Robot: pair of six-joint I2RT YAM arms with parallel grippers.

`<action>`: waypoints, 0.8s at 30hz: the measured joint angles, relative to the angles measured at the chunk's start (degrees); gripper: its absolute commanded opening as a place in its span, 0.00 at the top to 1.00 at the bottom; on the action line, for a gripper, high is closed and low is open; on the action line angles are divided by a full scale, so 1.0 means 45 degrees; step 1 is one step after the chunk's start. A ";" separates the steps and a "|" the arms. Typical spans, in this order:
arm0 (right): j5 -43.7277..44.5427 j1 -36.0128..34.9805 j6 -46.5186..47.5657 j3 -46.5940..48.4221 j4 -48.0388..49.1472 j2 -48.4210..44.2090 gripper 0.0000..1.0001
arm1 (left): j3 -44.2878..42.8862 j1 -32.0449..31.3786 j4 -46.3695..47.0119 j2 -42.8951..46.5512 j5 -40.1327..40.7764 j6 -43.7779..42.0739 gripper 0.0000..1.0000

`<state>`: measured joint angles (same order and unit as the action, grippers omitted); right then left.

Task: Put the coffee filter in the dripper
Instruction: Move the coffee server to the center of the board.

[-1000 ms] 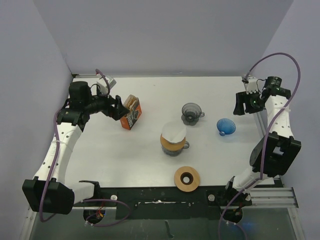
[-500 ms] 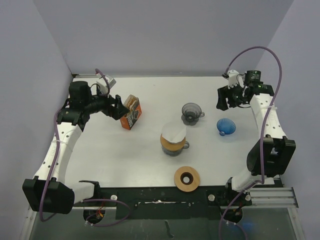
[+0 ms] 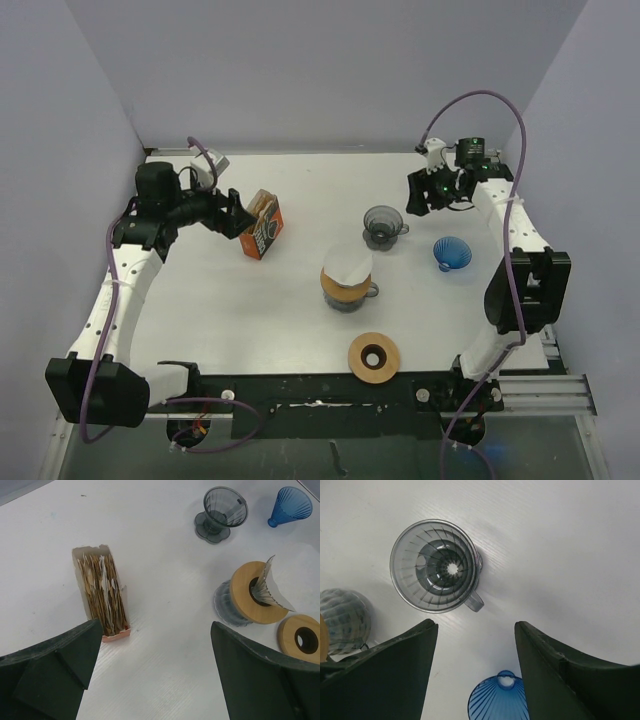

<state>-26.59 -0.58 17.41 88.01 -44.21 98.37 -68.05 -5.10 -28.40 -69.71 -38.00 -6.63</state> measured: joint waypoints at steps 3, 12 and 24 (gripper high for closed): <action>0.0019 -0.0267 -0.0223 0.0204 0.0189 0.0573 0.39 | 0.0000 0.0053 0.0000 0.0005 0.0005 0.0000 0.11; 0.0384 -0.0845 -0.0733 0.1224 0.0515 0.2176 0.51 | 0.0000 0.0092 -0.0005 0.0044 0.0005 0.0000 0.11; 0.0695 -0.1141 -0.0729 0.1661 0.0413 0.3667 0.69 | 0.0058 0.0146 0.0000 0.0170 0.0005 -0.0005 0.11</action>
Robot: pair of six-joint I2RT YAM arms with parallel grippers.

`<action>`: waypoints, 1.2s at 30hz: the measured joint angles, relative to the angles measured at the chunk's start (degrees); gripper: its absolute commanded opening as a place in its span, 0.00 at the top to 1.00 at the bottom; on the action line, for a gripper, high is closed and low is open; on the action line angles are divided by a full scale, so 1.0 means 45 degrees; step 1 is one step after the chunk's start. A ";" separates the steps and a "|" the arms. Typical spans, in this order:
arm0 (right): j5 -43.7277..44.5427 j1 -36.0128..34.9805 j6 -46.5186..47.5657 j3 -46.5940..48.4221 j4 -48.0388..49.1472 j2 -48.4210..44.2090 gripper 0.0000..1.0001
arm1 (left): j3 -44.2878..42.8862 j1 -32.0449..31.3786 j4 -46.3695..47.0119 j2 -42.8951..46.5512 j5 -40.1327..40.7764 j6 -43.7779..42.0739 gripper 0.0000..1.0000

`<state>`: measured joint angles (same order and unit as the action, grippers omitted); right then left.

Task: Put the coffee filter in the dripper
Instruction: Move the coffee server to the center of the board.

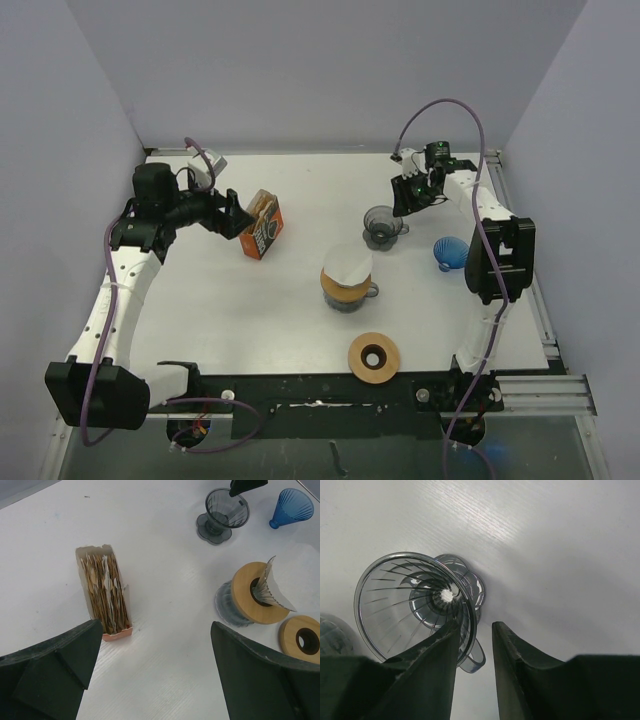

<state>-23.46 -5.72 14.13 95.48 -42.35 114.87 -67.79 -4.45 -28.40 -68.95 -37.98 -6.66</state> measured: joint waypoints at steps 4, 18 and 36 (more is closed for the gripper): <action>0.0024 -0.0005 0.0058 0.0000 -0.0136 0.0058 0.73 | 0.0000 0.0015 0.0000 0.0005 0.0000 0.0000 0.11; 0.0019 -0.0015 0.0267 -0.0073 -0.0311 0.0058 0.82 | 0.0005 0.0015 0.0000 0.0015 0.0000 0.0000 0.11; -0.0248 -0.0015 0.0539 -0.1185 -0.0641 -0.0743 0.98 | 0.0015 0.0015 0.0000 0.0126 -0.0005 0.0000 0.11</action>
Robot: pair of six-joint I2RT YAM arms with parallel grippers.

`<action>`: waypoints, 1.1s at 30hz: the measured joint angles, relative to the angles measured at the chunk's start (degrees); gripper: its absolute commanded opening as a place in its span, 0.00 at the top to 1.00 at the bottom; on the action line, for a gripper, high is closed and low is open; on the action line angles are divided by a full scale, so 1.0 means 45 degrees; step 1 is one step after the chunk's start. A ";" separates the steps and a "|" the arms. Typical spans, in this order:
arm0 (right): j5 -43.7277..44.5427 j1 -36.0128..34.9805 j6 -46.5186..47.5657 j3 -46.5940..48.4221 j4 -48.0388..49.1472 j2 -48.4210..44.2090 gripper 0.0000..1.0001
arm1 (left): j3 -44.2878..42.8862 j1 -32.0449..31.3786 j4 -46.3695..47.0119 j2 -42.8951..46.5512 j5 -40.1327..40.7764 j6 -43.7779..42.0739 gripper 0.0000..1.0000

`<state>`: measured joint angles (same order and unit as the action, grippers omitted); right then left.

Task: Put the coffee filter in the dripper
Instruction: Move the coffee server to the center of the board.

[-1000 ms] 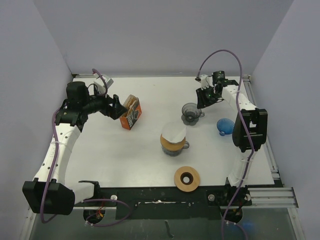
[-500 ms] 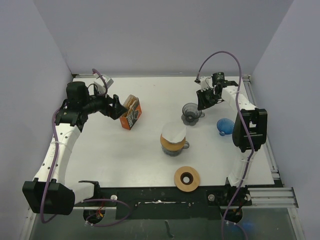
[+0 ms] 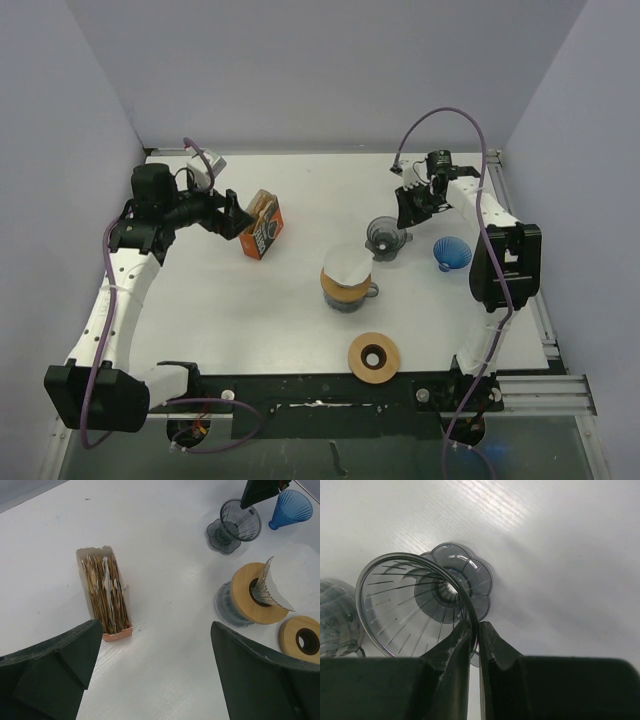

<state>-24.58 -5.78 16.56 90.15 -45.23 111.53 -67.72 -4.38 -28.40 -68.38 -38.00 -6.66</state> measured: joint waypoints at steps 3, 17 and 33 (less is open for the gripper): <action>0.0073 0.0000 0.0131 -0.0282 -0.0340 -0.0335 0.97 | 0.0049 0.0000 0.0005 0.0049 0.0000 0.0000 0.11; 0.0544 0.0053 0.0306 -0.0563 -0.0811 -0.0568 0.75 | 0.0112 0.0000 0.0005 0.0063 -0.0005 0.0005 0.11; 0.0520 0.0291 0.0651 -0.0952 -0.1088 -0.2419 0.48 | 0.0151 0.0015 0.0005 0.0092 0.0000 -0.0005 0.11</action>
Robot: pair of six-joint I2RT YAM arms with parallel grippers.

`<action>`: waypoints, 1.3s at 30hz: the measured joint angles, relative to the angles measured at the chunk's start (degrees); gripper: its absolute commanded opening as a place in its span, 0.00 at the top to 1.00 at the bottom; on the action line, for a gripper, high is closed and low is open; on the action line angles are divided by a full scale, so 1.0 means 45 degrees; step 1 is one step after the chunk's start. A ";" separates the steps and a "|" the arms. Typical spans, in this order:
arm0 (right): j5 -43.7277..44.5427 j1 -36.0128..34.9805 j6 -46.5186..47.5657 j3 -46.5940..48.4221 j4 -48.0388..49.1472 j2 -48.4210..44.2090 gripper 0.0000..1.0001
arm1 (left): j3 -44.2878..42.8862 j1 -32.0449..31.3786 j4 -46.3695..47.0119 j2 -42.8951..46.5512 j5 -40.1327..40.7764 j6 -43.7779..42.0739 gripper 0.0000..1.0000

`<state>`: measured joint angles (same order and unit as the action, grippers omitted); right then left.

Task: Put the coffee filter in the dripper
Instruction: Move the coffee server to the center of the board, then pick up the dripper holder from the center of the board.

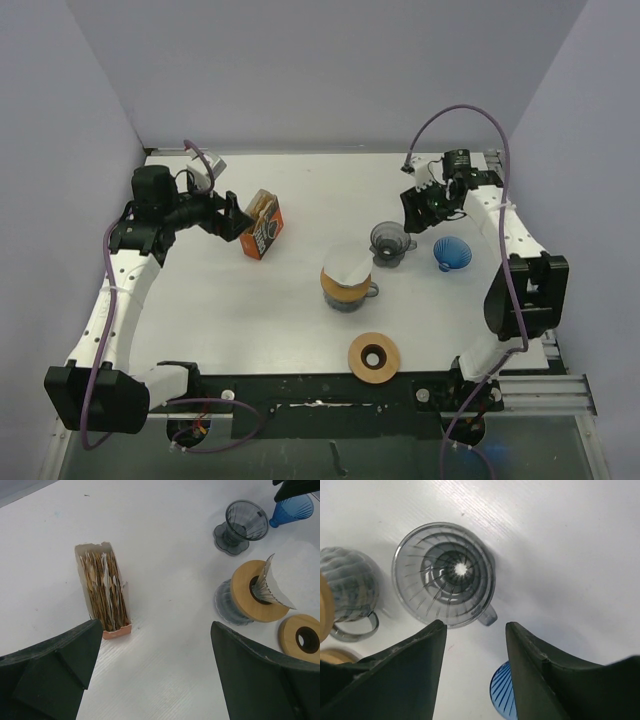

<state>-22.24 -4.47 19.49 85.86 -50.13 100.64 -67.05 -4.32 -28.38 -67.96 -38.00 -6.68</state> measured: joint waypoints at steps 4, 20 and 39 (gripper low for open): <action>-0.0437 0.0015 0.0481 -0.1384 0.0199 -0.2001 0.45 | 0.0136 0.0044 0.0024 0.0053 0.0000 0.0000 0.11; -0.4231 -0.0534 0.5367 -0.7883 -0.0165 -0.8966 0.34 | 0.0447 0.0083 0.0515 0.0053 0.0738 -0.0141 0.11; -0.3143 -0.6203 0.6513 -1.1317 0.1685 -0.9636 0.31 | 0.2433 0.0457 0.1530 -0.0083 0.2220 -0.0787 0.11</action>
<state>-36.38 -32.38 48.80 34.94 -42.54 57.28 -56.10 -2.26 -21.50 -68.34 -28.01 -10.22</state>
